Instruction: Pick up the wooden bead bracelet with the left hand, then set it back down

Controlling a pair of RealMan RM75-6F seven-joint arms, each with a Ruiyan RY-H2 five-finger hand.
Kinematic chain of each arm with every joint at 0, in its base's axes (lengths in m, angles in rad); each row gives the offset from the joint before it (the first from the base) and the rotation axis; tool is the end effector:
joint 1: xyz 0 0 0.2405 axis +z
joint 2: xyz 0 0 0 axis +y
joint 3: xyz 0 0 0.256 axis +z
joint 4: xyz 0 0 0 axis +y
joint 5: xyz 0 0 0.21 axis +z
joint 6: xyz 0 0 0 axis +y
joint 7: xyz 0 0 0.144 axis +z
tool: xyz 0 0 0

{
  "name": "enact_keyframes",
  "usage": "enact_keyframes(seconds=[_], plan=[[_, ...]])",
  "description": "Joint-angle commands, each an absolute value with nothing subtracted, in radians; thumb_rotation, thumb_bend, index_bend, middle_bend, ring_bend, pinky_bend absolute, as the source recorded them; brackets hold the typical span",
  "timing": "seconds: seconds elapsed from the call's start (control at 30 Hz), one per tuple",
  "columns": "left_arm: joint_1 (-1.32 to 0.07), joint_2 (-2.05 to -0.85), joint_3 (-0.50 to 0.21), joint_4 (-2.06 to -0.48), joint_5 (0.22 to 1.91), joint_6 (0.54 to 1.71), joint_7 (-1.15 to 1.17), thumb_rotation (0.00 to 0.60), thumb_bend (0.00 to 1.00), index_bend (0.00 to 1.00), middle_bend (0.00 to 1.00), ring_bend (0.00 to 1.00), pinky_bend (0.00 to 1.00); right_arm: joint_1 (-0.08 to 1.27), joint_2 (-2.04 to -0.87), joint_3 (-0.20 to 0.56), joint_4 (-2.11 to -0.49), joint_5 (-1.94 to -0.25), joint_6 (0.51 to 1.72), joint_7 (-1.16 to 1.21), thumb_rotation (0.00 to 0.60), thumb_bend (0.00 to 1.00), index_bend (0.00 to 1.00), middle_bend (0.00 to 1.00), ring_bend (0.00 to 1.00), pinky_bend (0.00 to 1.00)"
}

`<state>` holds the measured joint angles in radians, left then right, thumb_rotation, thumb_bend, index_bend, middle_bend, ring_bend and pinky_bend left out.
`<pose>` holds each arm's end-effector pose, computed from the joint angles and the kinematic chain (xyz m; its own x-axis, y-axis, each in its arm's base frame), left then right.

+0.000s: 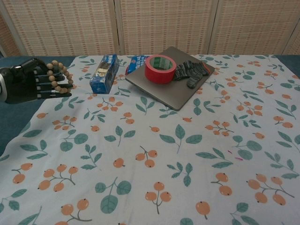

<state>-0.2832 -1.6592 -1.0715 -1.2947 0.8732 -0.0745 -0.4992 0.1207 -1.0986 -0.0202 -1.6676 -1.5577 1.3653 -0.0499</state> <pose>-0.2334 0.3766 0.0396 -0.9051 0.2705 0.3282 0.4212 0.4637 0.7794 -0.3000 -0.1735 0.1324 0.4245 -0.1743 0.8885 -0.9052 -0.1059 0.4117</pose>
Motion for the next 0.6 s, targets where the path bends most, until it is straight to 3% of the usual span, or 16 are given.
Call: enact_keyframes(seconds=[0.03,0.1,0.17,0.23,0.47,0.6], plan=[[-0.27,-1.676,-1.088,-1.299,0.873,-0.081,-0.467,0.503,0.98,0.52,0.55,0.25,0.22,0.121,-1.098,-0.02,-1.668,-1.557,1.365,-0.049,0.6,0.31,0.0,0.0,0.0,0.0],[-0.266,-1.684,-1.096,-1.3,0.872,-0.083,-0.452,0.542,0.88,0.46,0.54,0.24,0.22,0.121,-1.098,-0.02,-1.668,-1.557,1.364,-0.049,0.6,0.31,0.0,0.0,0.0,0.0],[-0.263,-1.691,-1.103,-1.297,0.869,-0.084,-0.437,0.576,0.69,0.39,0.53,0.24,0.22,0.121,-1.098,-0.021,-1.667,-1.558,1.364,-0.048,0.6,0.31,0.0,0.0,0.0,0.0],[-0.261,-1.695,-1.106,-1.294,0.866,-0.088,-0.426,0.589,0.58,0.36,0.53,0.24,0.22,0.121,-1.098,-0.021,-1.667,-1.558,1.364,-0.048,0.6,0.31,0.0,0.0,0.0,0.0],[-0.26,-1.705,-1.111,-1.282,0.841,-0.073,-0.412,0.595,0.44,0.34,0.53,0.24,0.23,0.123,-1.098,-0.022,-1.667,-1.559,1.361,-0.049,0.6,0.31,0.0,0.0,0.0,0.0],[-0.265,-1.698,-1.103,-1.279,0.824,-0.059,-0.421,0.561,0.39,0.34,0.53,0.24,0.23,0.124,-1.098,-0.024,-1.668,-1.561,1.358,-0.05,0.6,0.31,0.0,0.0,0.0,0.0]])
